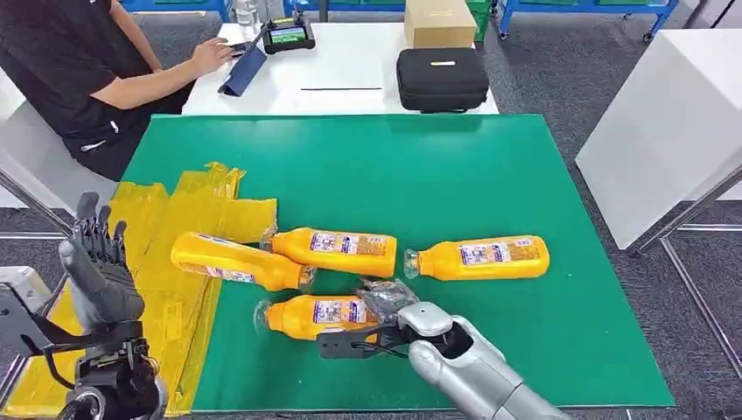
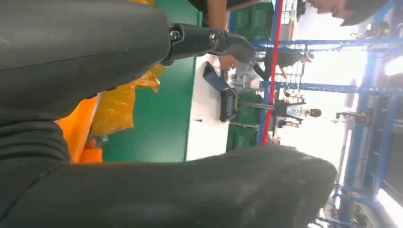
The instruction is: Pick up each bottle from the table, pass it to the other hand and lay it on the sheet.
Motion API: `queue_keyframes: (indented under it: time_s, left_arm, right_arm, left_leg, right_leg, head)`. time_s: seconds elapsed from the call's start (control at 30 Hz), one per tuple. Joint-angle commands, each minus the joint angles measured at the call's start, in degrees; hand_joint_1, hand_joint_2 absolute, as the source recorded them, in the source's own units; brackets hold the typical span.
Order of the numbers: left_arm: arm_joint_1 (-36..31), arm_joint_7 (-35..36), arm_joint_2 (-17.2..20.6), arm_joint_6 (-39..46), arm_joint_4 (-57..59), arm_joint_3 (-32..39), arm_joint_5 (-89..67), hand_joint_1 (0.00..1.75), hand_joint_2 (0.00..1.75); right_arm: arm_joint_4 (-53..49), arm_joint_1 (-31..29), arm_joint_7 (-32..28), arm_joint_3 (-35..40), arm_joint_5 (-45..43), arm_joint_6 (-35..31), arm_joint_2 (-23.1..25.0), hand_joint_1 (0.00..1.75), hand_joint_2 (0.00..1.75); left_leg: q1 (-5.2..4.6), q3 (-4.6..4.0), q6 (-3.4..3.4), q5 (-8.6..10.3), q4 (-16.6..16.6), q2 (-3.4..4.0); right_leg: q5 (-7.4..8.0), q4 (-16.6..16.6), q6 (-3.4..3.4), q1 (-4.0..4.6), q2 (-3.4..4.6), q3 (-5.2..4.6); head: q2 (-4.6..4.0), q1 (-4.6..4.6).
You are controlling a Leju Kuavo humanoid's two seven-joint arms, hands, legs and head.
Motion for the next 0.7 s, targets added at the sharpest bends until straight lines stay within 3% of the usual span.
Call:
queue_keyframes:
  time_s: [0.03, 0.1, 0.17, 0.2, 0.33, 0.47, 0.57, 0.6, 0.7]
  left_arm:
    - [-1.2, -0.6, 0.8, 0.3, 3.3, -1.8, 1.7, 0.0, 0.0]
    - [-1.0, -0.7, 0.9, 0.3, 3.2, -1.7, 1.8, 0.0, 0.0]
    - [-0.5, -0.9, 1.0, 0.3, 2.9, -1.4, 2.1, 0.0, 0.0]
    - [-0.5, -0.9, 1.0, 0.3, 2.9, -1.4, 2.1, 0.0, 0.0]
    - [-0.5, -0.9, 1.0, 0.3, 2.9, -1.4, 2.1, 0.0, 0.0]
    - [0.5, -1.0, 1.2, 0.4, 2.4, -1.0, 2.1, 0.0, 0.0]
    - [3.2, -0.4, 1.4, -1.1, 0.2, 0.0, 3.4, 0.0, 0.0]
    - [5.0, 0.6, 1.3, -3.1, -1.5, 0.8, 7.2, 0.0, 0.0]
    - [8.6, 0.6, 0.9, -8.7, -5.4, 2.4, 14.2, 0.0, 0.0]
  right_arm:
    - [6.0, 3.4, 0.5, 3.4, -0.2, -0.1, -2.5, 1.75, 1.75]
    - [4.6, 3.9, 0.7, 3.0, -0.4, -0.1, -3.2, 1.75, 1.75]
    - [2.1, 4.9, 0.8, 2.0, -0.6, 0.1, -3.9, 1.75, 1.75]
    - [2.1, 4.9, 0.8, 2.0, -0.6, 0.1, -3.9, 1.75, 1.75]
    - [2.1, 4.9, 0.8, 2.0, -0.6, 0.1, -3.9, 1.75, 1.75]
    - [-0.8, 6.4, 0.2, -0.4, -2.6, -0.7, -4.3, 1.75, 1.75]
    - [-15.5, 12.4, -0.8, -9.0, -12.5, 0.1, -6.9, 1.75, 1.75]
    - [-25.5, 17.4, -0.9, -14.7, -18.6, -3.2, -6.8, 1.75, 1.75]
    - [-46.3, 23.3, -5.2, -20.8, -27.8, -8.0, -9.3, 1.75, 1.75]
  left_leg:
    - [0.07, 0.14, -0.2, 0.1, -0.1, -0.18]
    - [0.12, -0.17, -0.32, 0.31, -0.1, -0.41]
    - [0.04, 0.39, -0.16, 0.04, 0.0, -0.2]
    - [0.09, 0.07, -0.23, 0.21, -0.1, -0.35]
    - [0.12, 0.52, -0.16, 0.11, -0.1, -0.22]
    - [0.09, 0.57, -0.11, 0.13, -0.1, -0.22]
    - [0.06, 0.5, -0.11, 0.11, -0.1, -0.27]
    - [0.09, 0.35, -0.17, 0.17, -0.1, -0.45]
    - [0.08, 0.2, -0.16, 0.01, 0.0, -0.46]
  right_leg:
    - [0.08, -0.2, 0.0, 0.07, -0.24, 0.2]
    - [0.24, -0.3, 0.01, 0.13, -0.52, -0.01]
    - [-0.05, -0.1, -0.05, 0.12, -0.2, -0.1]
    - [0.07, -0.2, -0.05, 0.16, -0.39, -0.33]
    - [-0.05, -0.2, -0.05, 0.16, -0.23, 0.65]
    - [-0.06, -0.1, -0.04, 0.12, -0.23, 0.66]
    - [-0.09, -0.1, -0.04, 0.12, -0.29, 0.6]
    - [-0.07, -0.2, -0.02, 0.14, -0.49, 0.53]
    - [-0.22, 0.0, -0.01, 0.13, -0.47, 0.37]
  head:
    - [0.0, -0.02]
    - [0.0, 0.0]
    - [0.0, 0.0]
    - [0.0, 0.0]
    - [0.0, 0.0]
    - [0.0, 0.0]
    - [0.0, 0.02]
    - [0.0, -0.02]
    - [0.0, 0.02]
